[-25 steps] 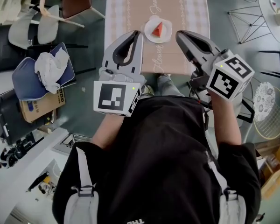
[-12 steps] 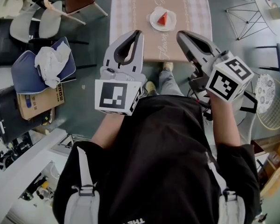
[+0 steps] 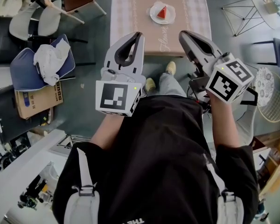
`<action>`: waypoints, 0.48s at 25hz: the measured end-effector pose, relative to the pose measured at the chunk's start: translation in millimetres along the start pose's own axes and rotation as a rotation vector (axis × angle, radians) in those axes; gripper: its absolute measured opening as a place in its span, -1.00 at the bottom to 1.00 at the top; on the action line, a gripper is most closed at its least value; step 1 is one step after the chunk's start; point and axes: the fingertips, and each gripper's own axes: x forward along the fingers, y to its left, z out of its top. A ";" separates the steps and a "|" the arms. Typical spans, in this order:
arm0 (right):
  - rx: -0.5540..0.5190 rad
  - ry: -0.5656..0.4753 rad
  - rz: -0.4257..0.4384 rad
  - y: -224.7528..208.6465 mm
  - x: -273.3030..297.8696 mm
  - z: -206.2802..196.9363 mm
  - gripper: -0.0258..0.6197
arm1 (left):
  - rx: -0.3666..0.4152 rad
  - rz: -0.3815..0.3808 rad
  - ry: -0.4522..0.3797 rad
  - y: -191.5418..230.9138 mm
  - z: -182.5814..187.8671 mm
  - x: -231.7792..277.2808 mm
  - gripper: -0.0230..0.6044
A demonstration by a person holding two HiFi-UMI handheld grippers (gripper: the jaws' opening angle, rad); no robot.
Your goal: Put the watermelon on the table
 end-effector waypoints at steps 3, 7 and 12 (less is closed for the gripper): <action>-0.008 0.002 -0.012 1.8 -3.7 -0.3 -0.87 | 0.000 -0.002 -0.002 -2.2 2.3 -4.1 -0.88; -0.020 0.000 -0.019 0.8 -7.9 3.1 -0.87 | 0.004 -0.004 -0.004 -6.7 6.8 -1.7 -0.88; -0.046 0.013 -0.039 -7.0 -20.2 4.0 -0.87 | 0.010 -0.007 0.003 -19.9 10.6 5.0 -0.88</action>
